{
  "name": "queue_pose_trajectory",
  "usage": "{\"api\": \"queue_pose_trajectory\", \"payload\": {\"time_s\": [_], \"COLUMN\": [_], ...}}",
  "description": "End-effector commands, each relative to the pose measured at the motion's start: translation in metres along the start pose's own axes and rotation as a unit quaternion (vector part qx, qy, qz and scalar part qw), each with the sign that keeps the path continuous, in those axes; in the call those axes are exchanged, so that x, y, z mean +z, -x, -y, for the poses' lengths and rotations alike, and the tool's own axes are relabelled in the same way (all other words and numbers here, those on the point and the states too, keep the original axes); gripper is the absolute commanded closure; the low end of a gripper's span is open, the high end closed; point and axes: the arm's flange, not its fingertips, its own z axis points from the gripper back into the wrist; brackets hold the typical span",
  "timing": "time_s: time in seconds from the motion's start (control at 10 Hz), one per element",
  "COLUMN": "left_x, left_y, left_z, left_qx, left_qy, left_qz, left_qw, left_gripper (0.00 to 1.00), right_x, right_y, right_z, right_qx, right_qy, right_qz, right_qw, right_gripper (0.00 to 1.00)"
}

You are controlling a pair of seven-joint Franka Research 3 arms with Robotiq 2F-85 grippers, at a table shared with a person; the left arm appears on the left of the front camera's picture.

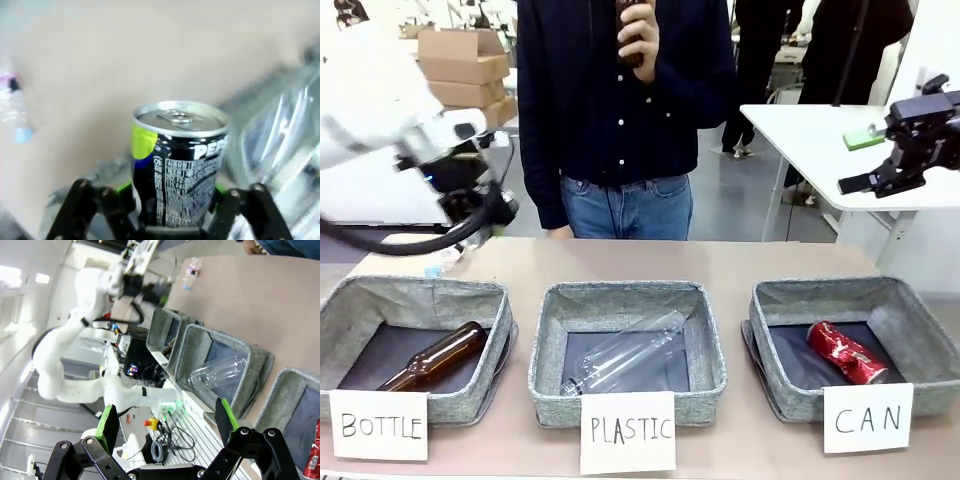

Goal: Sort the can waste into the basket.
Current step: Pick up the can waste from the table and place it in the right Fabric basket.

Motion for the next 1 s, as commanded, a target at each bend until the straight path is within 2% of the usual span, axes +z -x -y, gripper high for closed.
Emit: {"api": "queue_pose_trajectory", "payload": {"time_s": [0.0, 0.1, 0.2, 0.3, 0.5, 0.6, 0.7, 0.9], "left_x": [0.032, 0.025, 0.021, 0.008, 0.008, 0.01, -0.008, -0.013], "left_y": [0.146, 0.176, 0.179, 0.116, 0.116, 0.158, 0.12, 0.052], "left_z": [0.042, 0.049, 0.043, 0.043, 0.043, 0.051, 0.068, 0.159], "left_qx": [-0.238, -0.29, -0.244, -0.165, -0.165, -0.208, -0.281, -0.419], "left_qy": [0.037, 0.03, 0.012, 0.04, 0.04, 0.036, 0.068, 0.052], "left_qz": [-0.027, -0.025, 0.028, -0.034, -0.034, -0.022, 0.017, 0.079], "left_qw": [0.97, 0.956, 0.969, 0.985, 0.985, 0.977, 0.957, 0.903], "left_gripper": [0.65, 0.65, 0.65, 0.65, 0.65, 0.65, 0.65, 0.65], "right_x": [0.001, 0.001, 0.001, 0.001, 0.001, 0.0, 0.005, 0.037], "right_y": [-0.001, -0.001, -0.001, -0.001, -0.001, 0.0, -0.008, -0.007], "right_z": [0.001, 0.001, 0.001, 0.001, 0.001, 0.0, -0.021, -0.031], "right_qx": [0.014, 0.014, 0.014, 0.014, 0.014, 0.0, 0.019, 0.015], "right_qy": [-0.001, -0.001, -0.001, -0.001, -0.001, 0.0, 0.022, 0.119], "right_qz": [-0.004, -0.004, -0.004, -0.004, -0.004, -0.001, -0.006, 0.015], "right_qw": [1.0, 1.0, 1.0, 1.0, 1.0, 1.0, 1.0, 0.993], "right_gripper": [0.0, 0.0, 0.0, 0.0, 0.0, 0.0, 0.0, 0.0]}}
